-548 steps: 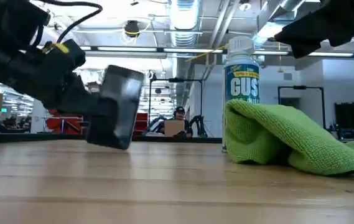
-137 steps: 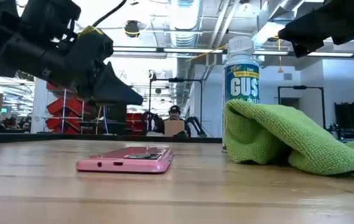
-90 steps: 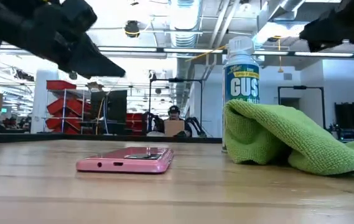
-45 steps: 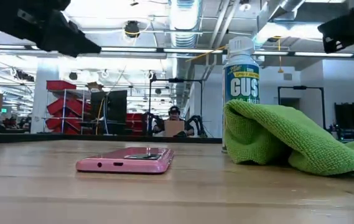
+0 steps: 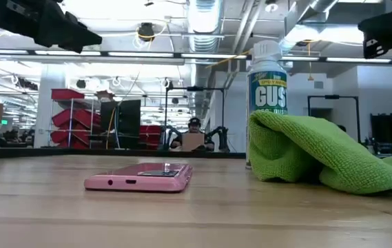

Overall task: Apply microfiber cloth
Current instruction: Return to Home Position

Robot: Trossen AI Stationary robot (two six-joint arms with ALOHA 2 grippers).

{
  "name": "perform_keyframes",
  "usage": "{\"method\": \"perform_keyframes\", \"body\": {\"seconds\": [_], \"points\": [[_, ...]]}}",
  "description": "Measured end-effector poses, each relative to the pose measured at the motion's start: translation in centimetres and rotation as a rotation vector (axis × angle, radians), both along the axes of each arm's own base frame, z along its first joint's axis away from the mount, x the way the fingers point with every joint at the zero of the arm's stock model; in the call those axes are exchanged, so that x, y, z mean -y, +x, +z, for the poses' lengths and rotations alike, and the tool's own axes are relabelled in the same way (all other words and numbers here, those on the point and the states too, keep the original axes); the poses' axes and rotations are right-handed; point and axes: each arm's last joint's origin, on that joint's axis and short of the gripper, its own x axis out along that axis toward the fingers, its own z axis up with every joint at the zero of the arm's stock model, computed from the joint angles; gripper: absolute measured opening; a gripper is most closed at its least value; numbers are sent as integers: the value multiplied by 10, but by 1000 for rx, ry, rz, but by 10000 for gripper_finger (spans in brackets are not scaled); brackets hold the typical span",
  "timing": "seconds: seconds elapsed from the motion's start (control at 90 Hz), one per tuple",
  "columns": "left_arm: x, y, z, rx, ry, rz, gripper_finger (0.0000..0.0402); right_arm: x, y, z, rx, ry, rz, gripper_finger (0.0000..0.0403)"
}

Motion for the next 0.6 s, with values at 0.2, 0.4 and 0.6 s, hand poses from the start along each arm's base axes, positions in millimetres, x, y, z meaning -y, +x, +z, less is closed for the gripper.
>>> {"method": "perform_keyframes", "body": {"seconds": [0.2,0.4,0.6], "points": [[-18,4,-1,-9,-21,-51,0,3,2,1,10,3,-6,0],[-40,11,-4,-6,-52,-79,0,8,4,1,17,13,-12,0],[-56,15,-41,6,-126,-56,0,10,14,-21,-17,42,-17,0]]}}
